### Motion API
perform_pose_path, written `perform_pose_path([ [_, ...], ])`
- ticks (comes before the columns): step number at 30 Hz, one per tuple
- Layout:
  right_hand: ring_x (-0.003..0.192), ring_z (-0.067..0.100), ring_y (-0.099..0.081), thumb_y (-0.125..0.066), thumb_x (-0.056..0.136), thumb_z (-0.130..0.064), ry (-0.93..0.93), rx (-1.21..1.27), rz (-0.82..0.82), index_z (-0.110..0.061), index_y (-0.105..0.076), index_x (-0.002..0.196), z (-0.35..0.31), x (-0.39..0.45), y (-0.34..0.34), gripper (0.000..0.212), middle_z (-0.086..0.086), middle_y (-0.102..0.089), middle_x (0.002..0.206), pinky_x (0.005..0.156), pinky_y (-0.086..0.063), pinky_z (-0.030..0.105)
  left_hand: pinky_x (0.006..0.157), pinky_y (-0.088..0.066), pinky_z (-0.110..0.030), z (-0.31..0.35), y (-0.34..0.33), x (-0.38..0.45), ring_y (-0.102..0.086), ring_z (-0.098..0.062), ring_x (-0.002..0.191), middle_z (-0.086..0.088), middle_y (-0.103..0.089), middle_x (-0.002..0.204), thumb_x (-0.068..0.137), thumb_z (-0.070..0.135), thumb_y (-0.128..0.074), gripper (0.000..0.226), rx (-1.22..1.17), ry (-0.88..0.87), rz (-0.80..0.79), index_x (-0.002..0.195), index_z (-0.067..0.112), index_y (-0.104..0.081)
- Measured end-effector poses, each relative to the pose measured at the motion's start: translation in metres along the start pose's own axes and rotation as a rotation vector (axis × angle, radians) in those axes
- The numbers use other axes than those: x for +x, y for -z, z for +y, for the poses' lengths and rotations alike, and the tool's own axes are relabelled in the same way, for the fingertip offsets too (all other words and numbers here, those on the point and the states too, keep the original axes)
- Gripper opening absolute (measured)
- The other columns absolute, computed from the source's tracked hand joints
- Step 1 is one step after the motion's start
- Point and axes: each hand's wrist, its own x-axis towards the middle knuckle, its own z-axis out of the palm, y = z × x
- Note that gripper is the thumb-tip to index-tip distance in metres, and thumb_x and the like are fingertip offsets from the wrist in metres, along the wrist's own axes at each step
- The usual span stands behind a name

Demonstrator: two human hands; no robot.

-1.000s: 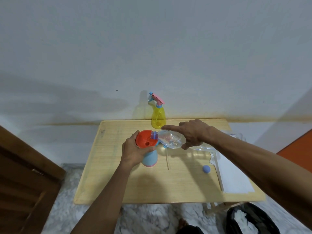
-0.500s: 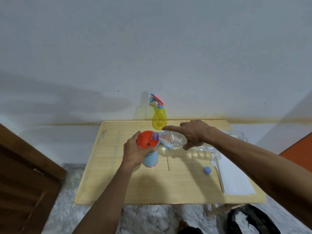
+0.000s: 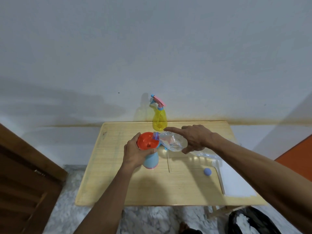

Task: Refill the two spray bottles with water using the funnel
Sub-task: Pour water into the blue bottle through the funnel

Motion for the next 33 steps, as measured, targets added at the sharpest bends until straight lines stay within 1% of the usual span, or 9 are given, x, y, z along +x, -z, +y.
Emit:
perform_pose_path([
  [3, 0.087, 0.031, -0.061, -0.073, 0.074, -0.054, -0.046, 0.172, 0.095, -0.064, 0.008, 0.146, -0.001, -0.006, -0.009, 0.109, 0.002, -0.06, 0.1, 0.072, -0.053, 0.039, 0.072, -0.046, -0.025, -0.001, 0.0, 0.001, -0.061, -0.021, 0.102, 0.004, -0.064, 0.108, 0.058, 0.031, -0.096, 0.078, 0.021, -0.013, 0.005, 0.126, 0.022, -0.059],
  [8, 0.083, 0.019, -0.061, -0.081, 0.068, -0.048, -0.107, 0.567, 0.397, -0.065, -0.007, 0.147, -0.001, -0.023, -0.016, 0.109, -0.005, -0.06, 0.097, 0.078, -0.056, 0.043, 0.082, -0.041, -0.025, 0.0, 0.001, 0.002, -0.057, -0.017, 0.103, 0.006, -0.062, 0.113, 0.06, 0.031, -0.095, 0.086, 0.009, -0.008, 0.003, 0.135, 0.018, -0.054],
  [13, 0.086, 0.015, -0.069, -0.09, 0.067, -0.039, -0.246, 0.861, 0.714, -0.058, -0.017, 0.147, -0.004, -0.036, -0.015, 0.11, -0.011, -0.059, 0.099, 0.08, -0.055, 0.035, 0.074, -0.045, -0.028, -0.006, 0.002, 0.004, -0.062, -0.021, 0.095, 0.006, -0.067, 0.099, 0.06, 0.03, -0.095, 0.058, 0.026, -0.021, 0.015, 0.103, 0.033, -0.057],
  [16, 0.089, 0.019, -0.068, -0.091, 0.067, -0.036, -0.36, 0.933, 0.84, -0.052, -0.016, 0.147, -0.007, -0.042, -0.02, 0.111, -0.008, -0.063, 0.106, 0.08, -0.056, 0.038, 0.074, -0.047, -0.027, -0.007, 0.0, 0.004, -0.063, -0.022, 0.097, 0.004, -0.068, 0.105, 0.054, 0.038, -0.095, 0.067, 0.012, -0.019, 0.008, 0.109, 0.027, -0.06],
  [18, 0.091, 0.021, -0.066, -0.09, 0.067, -0.039, -0.434, 0.914, 0.859, -0.049, -0.015, 0.148, -0.009, -0.046, -0.027, 0.111, -0.006, -0.065, 0.111, 0.079, -0.056, 0.04, 0.08, -0.049, -0.029, -0.009, -0.002, 0.006, -0.065, -0.021, 0.101, 0.004, -0.07, 0.109, 0.045, 0.047, -0.091, 0.088, -0.004, -0.008, 0.012, 0.124, 0.022, -0.062],
  [22, 0.098, 0.021, -0.066, -0.091, 0.066, -0.039, -0.462, 0.933, 0.875, -0.047, -0.017, 0.148, -0.014, -0.049, -0.045, 0.11, -0.002, -0.064, 0.116, 0.079, -0.057, 0.042, 0.088, -0.046, -0.029, -0.01, -0.004, 0.005, -0.062, -0.022, 0.111, 0.0, -0.066, 0.122, 0.052, 0.038, -0.096, 0.102, -0.005, -0.007, 0.01, 0.142, 0.016, -0.052],
  [25, 0.101, 0.017, -0.063, -0.093, 0.066, -0.033, -0.454, 0.969, 0.897, -0.044, -0.021, 0.147, -0.014, -0.051, -0.057, 0.108, -0.005, -0.06, 0.125, 0.079, -0.053, 0.031, 0.092, -0.045, -0.031, -0.011, -0.005, 0.005, -0.058, -0.022, 0.116, -0.002, -0.062, 0.13, 0.06, 0.032, -0.095, 0.103, -0.013, 0.009, 0.015, 0.148, 0.015, -0.044],
  [29, 0.105, 0.017, -0.061, -0.094, 0.065, -0.028, -0.43, 1.021, 0.929, -0.043, -0.024, 0.146, -0.009, -0.052, -0.066, 0.108, -0.005, -0.056, 0.133, 0.077, -0.044, 0.008, 0.093, -0.047, -0.033, -0.009, -0.007, 0.004, -0.058, -0.023, 0.116, -0.004, -0.06, 0.133, 0.058, 0.033, -0.096, 0.107, -0.017, 0.012, 0.027, 0.149, 0.015, -0.042],
  [33, 0.105, 0.012, -0.06, -0.095, 0.066, -0.026, -0.412, 1.047, 0.934, -0.04, -0.025, 0.147, -0.004, -0.053, -0.066, 0.108, -0.004, -0.055, 0.135, 0.079, -0.045, 0.009, 0.089, -0.046, -0.032, -0.008, -0.009, 0.005, -0.058, -0.022, 0.113, -0.003, -0.06, 0.131, 0.059, 0.03, -0.096, 0.106, -0.041, 0.031, 0.034, 0.149, 0.016, -0.042],
])
